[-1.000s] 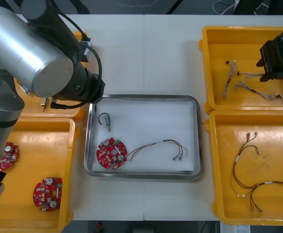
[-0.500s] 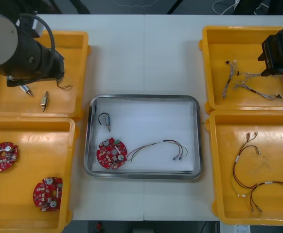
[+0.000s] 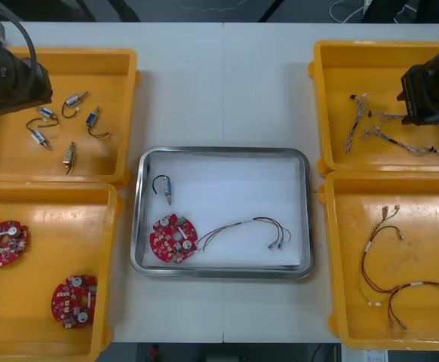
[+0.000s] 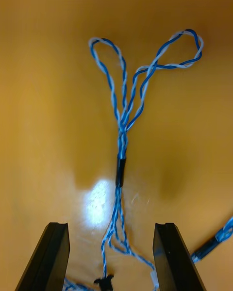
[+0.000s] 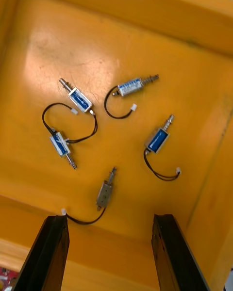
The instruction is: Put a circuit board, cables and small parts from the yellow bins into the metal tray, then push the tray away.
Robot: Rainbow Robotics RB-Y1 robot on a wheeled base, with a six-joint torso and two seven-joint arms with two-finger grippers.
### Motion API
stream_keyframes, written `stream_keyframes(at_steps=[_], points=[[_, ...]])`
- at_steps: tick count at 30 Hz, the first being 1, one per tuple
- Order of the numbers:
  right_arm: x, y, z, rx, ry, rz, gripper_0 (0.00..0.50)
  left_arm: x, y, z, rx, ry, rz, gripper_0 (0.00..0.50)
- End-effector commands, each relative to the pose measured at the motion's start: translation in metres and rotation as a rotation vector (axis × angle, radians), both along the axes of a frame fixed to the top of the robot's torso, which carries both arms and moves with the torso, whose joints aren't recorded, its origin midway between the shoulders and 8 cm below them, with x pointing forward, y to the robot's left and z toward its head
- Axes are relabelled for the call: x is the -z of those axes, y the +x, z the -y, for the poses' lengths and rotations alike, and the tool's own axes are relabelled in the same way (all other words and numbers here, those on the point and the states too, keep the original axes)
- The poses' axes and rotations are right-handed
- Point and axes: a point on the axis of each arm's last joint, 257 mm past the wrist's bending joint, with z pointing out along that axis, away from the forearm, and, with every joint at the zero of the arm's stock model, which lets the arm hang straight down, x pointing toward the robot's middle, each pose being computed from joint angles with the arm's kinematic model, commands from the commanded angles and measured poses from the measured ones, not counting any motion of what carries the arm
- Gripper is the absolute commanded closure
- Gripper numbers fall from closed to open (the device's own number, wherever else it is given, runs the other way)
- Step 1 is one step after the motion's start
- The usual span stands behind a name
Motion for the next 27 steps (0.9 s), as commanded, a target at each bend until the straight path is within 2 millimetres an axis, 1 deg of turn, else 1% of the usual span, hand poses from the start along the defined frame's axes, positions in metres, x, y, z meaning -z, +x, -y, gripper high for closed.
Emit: stream_keyframes(at_steps=[1, 3, 7, 17, 20, 24, 27], points=[[-0.037, 0.018, 0.014, -0.01, -0.051, 0.076, 0.0, -0.038, 0.021, -0.034, -0.036, 0.029, 0.102, 0.0], [-0.033, 0.018, 0.016, -0.009, -0.058, 0.077, 0.0, -0.037, 0.026, -0.039, -0.044, 0.029, 0.108, 0.0], [-0.029, 0.017, 0.015, -0.015, -0.07, 0.069, 0.0, -0.024, 0.031, -0.048, -0.056, 0.023, 0.086, 0.0], [0.0, 0.006, 0.025, -0.011, -0.081, 0.036, 0.0, 0.005, 0.042, -0.068, -0.08, 0.005, 0.048, 0.0], [0.004, 0.006, 0.028, -0.006, -0.086, 0.038, 0.0, 0.015, 0.044, -0.07, -0.078, -0.011, 0.032, 0.0], [0.016, 0.005, 0.025, -0.002, -0.068, 0.04, 0.0, 0.028, 0.046, -0.072, -0.072, -0.032, 0.016, 0.0], [0.024, 0.003, 0.023, -0.001, -0.053, 0.037, 0.0, 0.033, 0.047, -0.073, -0.072, -0.039, 0.007, 0.0]])
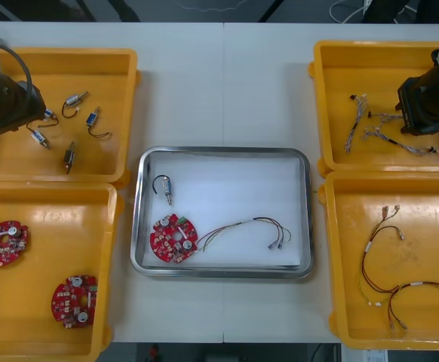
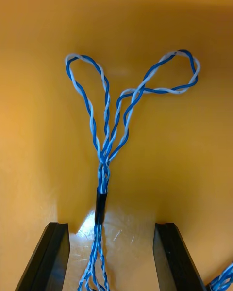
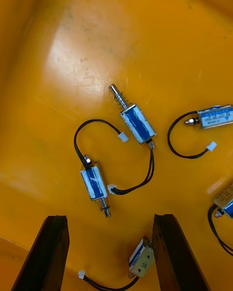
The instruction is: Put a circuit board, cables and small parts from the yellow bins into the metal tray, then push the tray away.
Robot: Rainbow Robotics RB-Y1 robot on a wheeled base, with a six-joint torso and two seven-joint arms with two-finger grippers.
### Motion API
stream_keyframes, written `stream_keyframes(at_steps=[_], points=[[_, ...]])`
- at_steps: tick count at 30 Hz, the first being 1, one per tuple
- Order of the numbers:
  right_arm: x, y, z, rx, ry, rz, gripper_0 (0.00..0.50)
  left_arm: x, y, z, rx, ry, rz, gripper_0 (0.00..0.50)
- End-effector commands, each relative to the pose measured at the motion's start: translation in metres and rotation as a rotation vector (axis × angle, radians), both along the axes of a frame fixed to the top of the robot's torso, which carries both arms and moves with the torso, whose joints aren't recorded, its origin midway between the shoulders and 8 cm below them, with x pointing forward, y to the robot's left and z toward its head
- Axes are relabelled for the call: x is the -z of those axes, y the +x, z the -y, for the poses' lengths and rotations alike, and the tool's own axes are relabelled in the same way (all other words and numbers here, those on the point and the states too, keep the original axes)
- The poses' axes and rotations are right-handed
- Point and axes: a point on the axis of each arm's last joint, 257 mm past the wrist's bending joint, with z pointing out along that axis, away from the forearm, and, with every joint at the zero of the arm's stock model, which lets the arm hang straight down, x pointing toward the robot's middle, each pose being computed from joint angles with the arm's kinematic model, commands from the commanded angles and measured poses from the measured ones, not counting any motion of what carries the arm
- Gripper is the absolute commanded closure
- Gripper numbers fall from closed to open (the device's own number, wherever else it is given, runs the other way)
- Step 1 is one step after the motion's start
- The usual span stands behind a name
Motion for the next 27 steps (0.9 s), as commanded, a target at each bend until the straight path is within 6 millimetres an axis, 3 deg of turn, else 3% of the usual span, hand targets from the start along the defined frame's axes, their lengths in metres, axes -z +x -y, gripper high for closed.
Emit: stream_keyframes(at_steps=[1, 14, 15, 16, 17, 18, 19, 20, 27], points=[[0.005, -0.002, 0.013, 0.015, 0.012, 0.018, 0.0, -0.036, 0.013, -0.02, 0.055, 0.064, 0.056, 0.0], [0.027, -0.011, 0.008, 0.017, 0.04, -0.008, 0.0, -0.011, 0.026, -0.026, 0.061, 0.094, 0.056, 0.0], [0.029, -0.012, 0.007, 0.016, 0.04, -0.012, 0.034, -0.008, 0.027, -0.027, 0.063, 0.099, 0.053, 0.0], [0.03, -0.012, 0.007, 0.017, 0.042, -0.013, 0.145, -0.005, 0.028, -0.027, 0.065, 0.102, 0.051, 0.0], [0.032, -0.014, 0.008, 0.018, 0.042, -0.017, 0.193, -0.004, 0.028, -0.028, 0.063, 0.105, 0.051, 0.0], [0.033, -0.014, 0.008, 0.019, 0.043, -0.016, 0.375, -0.002, 0.028, -0.028, 0.065, 0.109, 0.048, 0.0], [0.035, -0.015, 0.009, 0.018, 0.041, -0.02, 0.45, 0.0, 0.029, -0.029, 0.062, 0.111, 0.047, 0.0], [0.035, -0.015, 0.009, 0.019, 0.042, -0.019, 0.493, 0.001, 0.029, -0.03, 0.061, 0.111, 0.046, 0.0], [0.031, -0.015, 0.009, -0.001, 0.024, -0.027, 0.5, 0.024, 0.032, -0.033, 0.068, 0.111, 0.03, 0.0]])
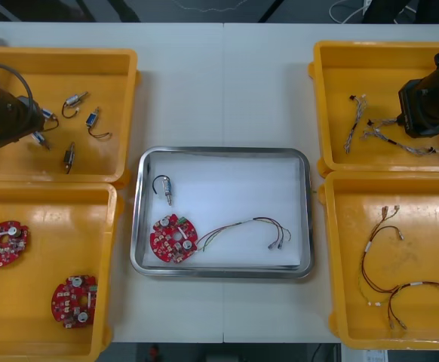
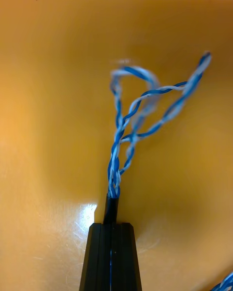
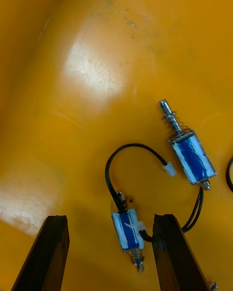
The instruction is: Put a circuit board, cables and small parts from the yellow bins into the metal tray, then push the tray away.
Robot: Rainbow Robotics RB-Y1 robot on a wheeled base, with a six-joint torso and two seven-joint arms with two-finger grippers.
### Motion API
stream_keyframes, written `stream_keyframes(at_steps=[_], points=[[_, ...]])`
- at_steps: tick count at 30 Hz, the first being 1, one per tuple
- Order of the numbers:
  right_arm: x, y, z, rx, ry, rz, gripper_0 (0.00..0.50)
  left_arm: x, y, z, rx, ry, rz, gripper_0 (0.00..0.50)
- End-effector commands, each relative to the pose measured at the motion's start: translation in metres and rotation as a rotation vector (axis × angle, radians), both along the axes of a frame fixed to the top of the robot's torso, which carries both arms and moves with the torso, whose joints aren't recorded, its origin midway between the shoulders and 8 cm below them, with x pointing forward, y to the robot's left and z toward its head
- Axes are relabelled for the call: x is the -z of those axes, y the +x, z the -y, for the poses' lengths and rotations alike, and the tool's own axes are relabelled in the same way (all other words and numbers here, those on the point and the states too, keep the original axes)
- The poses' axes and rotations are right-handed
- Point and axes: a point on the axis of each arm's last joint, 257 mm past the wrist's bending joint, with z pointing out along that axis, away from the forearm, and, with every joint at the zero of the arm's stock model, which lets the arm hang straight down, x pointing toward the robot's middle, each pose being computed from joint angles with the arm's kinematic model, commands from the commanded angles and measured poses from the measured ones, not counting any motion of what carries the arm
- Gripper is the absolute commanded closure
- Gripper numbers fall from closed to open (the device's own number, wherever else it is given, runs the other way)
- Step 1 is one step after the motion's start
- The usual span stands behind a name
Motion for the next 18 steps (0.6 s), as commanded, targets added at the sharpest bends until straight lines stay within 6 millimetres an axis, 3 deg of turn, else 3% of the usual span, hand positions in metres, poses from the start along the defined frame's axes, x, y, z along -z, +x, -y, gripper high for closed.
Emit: stream_keyframes(at_steps=[1, 10, 18], points=[[0.023, -0.016, 0.009, -0.018, -0.017, -0.048, 0.5, -0.013, 0.018, -0.004, 0.124, 0.128, 0.018, 0.0], [-0.025, -0.023, 0.013, -0.056, -0.024, -0.085, 0.5, 0.006, 0.018, -0.006, 0.14, 0.148, 0.013, 0.0], [-0.068, -0.037, 0.013, -0.083, -0.021, -0.113, 0.5, 0.01, 0.017, -0.004, 0.148, 0.142, 0.007, 0.0]])
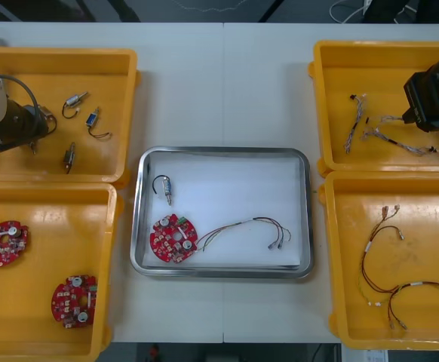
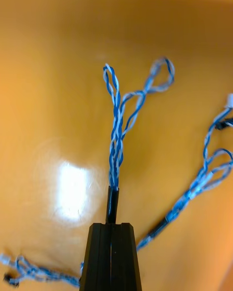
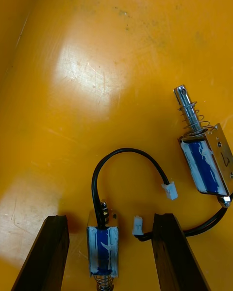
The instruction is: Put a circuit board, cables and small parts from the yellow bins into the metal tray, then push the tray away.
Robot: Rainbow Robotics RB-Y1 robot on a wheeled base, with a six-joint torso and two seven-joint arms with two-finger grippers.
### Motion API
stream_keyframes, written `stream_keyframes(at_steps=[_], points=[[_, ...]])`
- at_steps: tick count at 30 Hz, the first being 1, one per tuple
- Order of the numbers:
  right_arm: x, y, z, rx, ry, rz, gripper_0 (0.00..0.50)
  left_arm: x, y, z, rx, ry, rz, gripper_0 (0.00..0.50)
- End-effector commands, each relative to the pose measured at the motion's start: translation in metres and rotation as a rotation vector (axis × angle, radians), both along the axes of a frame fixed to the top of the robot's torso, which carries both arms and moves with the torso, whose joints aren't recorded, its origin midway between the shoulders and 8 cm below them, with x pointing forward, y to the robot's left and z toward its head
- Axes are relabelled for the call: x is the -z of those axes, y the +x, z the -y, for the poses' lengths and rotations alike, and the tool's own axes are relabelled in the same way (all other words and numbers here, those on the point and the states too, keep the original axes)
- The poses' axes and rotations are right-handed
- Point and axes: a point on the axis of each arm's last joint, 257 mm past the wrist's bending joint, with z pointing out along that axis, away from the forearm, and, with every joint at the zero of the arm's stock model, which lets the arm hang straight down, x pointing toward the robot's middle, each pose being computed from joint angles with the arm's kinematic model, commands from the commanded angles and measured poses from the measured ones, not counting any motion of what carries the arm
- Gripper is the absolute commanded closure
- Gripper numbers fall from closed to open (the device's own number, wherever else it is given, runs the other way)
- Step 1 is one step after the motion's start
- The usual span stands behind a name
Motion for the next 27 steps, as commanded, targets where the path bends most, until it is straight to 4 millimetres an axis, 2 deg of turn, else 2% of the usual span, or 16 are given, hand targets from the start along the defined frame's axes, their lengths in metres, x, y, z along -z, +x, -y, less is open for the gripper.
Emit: stream_keyframes(at_steps=[1, 3, 4, 5, 7, 8, 9, 21, 27], points=[[-0.042, -0.006, 0.025, -0.024, -0.038, 0.029, 0.5, -0.009, 0.006, 0.004, 0.063, 0.056, 0.005, 0.0], [-0.049, -0.009, 0.023, -0.034, -0.035, 0.023, 0.5, -0.009, 0.006, 0.005, 0.064, 0.053, 0.004, 0.0], [-0.056, -0.011, 0.021, -0.046, -0.033, 0.023, 0.5, -0.009, 0.006, 0.005, 0.065, 0.05, 0.002, 0.019], [-0.058, -0.013, 0.021, -0.05, -0.034, 0.02, 0.5, -0.009, 0.006, 0.005, 0.064, 0.049, 0.003, 0.093], [-0.072, -0.016, 0.016, -0.074, -0.034, 0.022, 0.5, -0.007, 0.005, 0.005, 0.062, 0.046, 0.0, 0.389], [-0.075, -0.017, 0.014, -0.079, -0.034, 0.023, 0.5, -0.007, 0.005, 0.005, 0.063, 0.047, 0.0, 0.457], [-0.081, -0.019, 0.011, -0.091, -0.033, 0.023, 0.5, -0.007, 0.005, 0.006, 0.063, 0.045, 0.0, 0.498], [-0.125, -0.054, -0.018, -0.235, -0.023, -0.013, 0.5, -0.011, 0.006, 0.003, 0.052, 0.027, 0.012, 0.499], [-0.155, -0.048, -0.036, -0.309, -0.031, 0.08, 0.5, -0.032, -0.001, 0.004, 0.049, 0.016, 0.012, 0.499]])
